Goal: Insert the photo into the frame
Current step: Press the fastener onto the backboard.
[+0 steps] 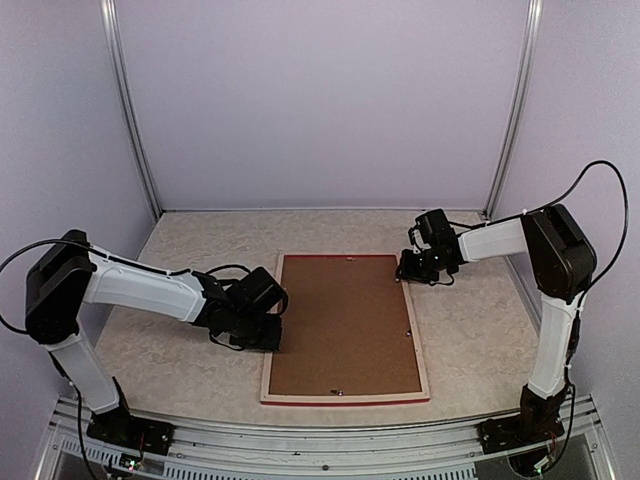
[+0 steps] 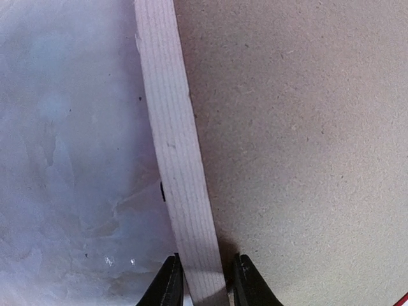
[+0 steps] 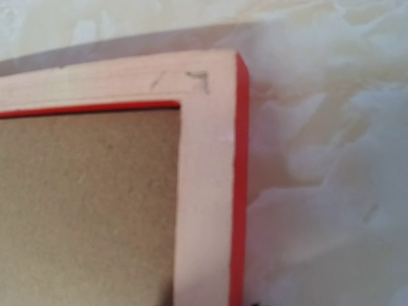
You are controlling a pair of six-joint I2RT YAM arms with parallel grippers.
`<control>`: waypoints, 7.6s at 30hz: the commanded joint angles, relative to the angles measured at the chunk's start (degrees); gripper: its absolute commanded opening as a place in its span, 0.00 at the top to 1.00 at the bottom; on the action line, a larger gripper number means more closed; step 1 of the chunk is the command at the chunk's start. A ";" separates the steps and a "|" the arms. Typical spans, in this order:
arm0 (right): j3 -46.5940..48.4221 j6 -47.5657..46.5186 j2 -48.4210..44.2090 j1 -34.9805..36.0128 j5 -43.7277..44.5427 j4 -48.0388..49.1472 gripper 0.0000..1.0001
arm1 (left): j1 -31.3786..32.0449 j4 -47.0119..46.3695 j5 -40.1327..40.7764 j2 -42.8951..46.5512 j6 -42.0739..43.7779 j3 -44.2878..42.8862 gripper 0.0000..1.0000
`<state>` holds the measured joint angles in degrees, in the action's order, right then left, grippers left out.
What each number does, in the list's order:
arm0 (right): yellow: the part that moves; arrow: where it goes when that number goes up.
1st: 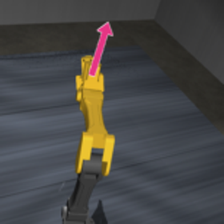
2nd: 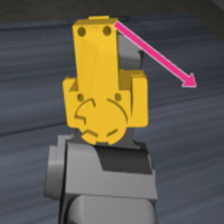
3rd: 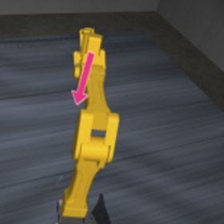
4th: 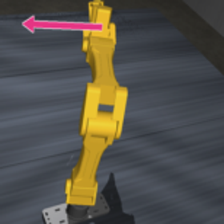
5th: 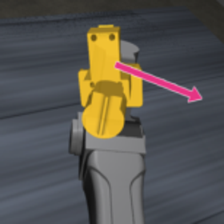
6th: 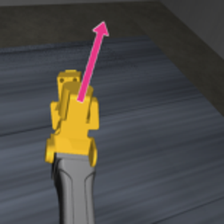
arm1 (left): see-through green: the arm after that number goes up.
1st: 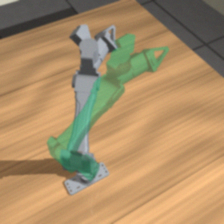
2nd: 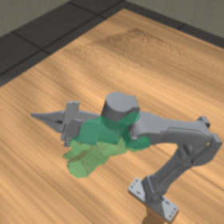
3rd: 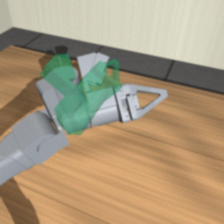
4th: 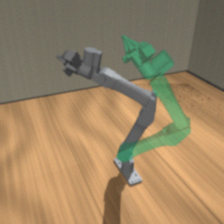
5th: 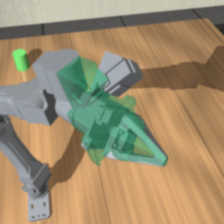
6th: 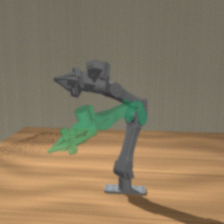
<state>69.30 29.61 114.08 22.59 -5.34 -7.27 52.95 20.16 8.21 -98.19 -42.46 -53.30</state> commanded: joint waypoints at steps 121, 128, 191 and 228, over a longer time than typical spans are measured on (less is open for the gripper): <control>0.13 -2.05 2.28 0.00 -6.13 -3.20 0.70 | -18.46 2.95 -2.76 -15.91 20.10 -18.36 0.36; 0.05 -2.01 2.20 0.00 -6.17 -3.19 0.70 | -16.65 3.53 -1.09 -16.74 20.70 -19.74 0.33; 0.00 -2.84 1.54 0.04 -6.84 -4.24 0.71 | -14.62 -3.25 2.44 -12.66 23.35 -18.31 0.27; 2.79 -1.81 -2.44 -0.12 -3.76 -8.11 0.50 | -15.41 -4.06 -1.26 -7.14 19.26 -12.67 0.21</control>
<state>70.67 26.61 113.08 22.44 -10.61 -14.02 37.69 16.95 7.68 -106.76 -22.61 -66.70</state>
